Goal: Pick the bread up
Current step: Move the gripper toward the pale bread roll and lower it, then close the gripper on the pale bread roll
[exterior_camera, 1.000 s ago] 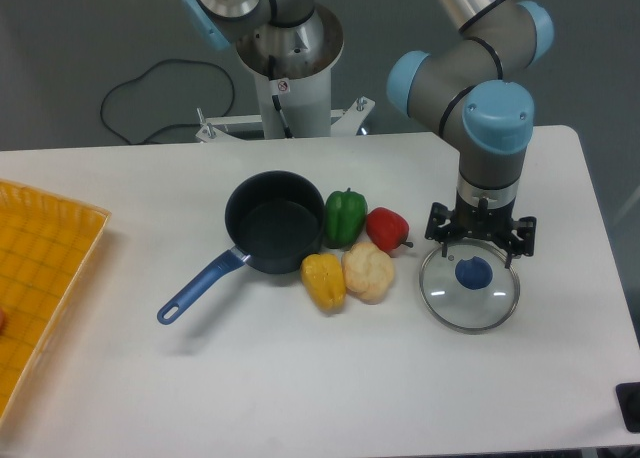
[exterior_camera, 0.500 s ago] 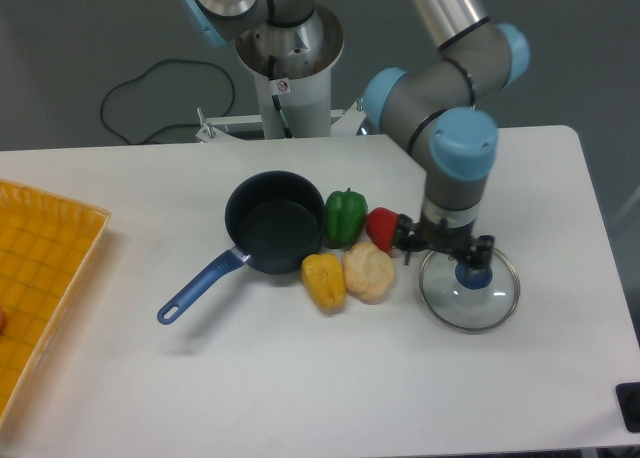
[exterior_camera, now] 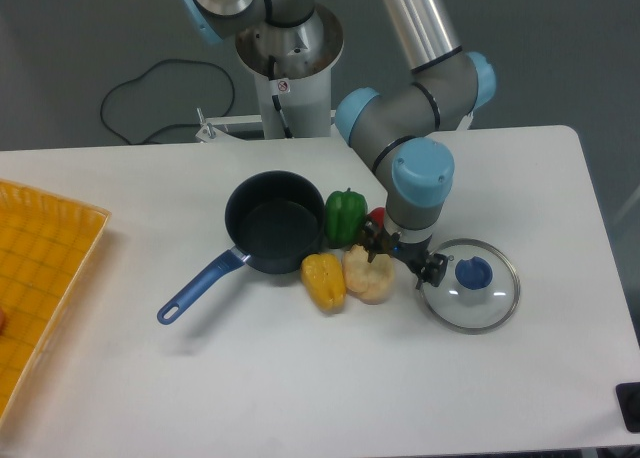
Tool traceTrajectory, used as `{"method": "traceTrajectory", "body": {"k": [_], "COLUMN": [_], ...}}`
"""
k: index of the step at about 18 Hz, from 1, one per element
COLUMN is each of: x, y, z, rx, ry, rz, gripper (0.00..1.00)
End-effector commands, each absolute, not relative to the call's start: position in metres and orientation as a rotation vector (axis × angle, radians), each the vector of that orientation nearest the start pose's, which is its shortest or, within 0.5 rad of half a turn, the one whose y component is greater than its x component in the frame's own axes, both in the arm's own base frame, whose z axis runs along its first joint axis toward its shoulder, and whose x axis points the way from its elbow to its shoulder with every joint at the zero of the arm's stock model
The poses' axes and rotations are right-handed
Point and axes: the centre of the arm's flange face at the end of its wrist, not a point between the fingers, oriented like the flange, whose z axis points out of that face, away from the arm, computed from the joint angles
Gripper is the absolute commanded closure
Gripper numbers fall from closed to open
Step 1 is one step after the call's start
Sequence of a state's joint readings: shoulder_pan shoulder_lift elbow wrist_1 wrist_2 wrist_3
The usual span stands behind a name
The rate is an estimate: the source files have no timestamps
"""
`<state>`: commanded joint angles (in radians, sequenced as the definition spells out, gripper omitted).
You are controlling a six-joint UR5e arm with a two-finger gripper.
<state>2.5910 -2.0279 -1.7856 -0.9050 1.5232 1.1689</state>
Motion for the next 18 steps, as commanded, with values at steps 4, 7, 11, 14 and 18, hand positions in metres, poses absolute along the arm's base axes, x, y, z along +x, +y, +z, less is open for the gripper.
{"method": "traceTrajectory", "body": {"k": [4, 7, 11, 14, 18], "x": [-0.4337, -0.4337, -0.4342, -0.4344, -0.4354], "y": [0.4314, 0.4313, 0.4306, 0.4309, 0.4304], "z": [0.1985, 0.1965, 0.1992, 0.2026, 0.206], "rx": [-3.093, -3.093, -3.091, -3.087, -3.085], "ry": [0.256, 0.276, 0.273, 0.273, 0.268], "rz": [-0.041, -0.047, -0.041, -0.033, -0.025], "gripper": [0.29, 0.54, 0.85, 1.0, 1.0]}}
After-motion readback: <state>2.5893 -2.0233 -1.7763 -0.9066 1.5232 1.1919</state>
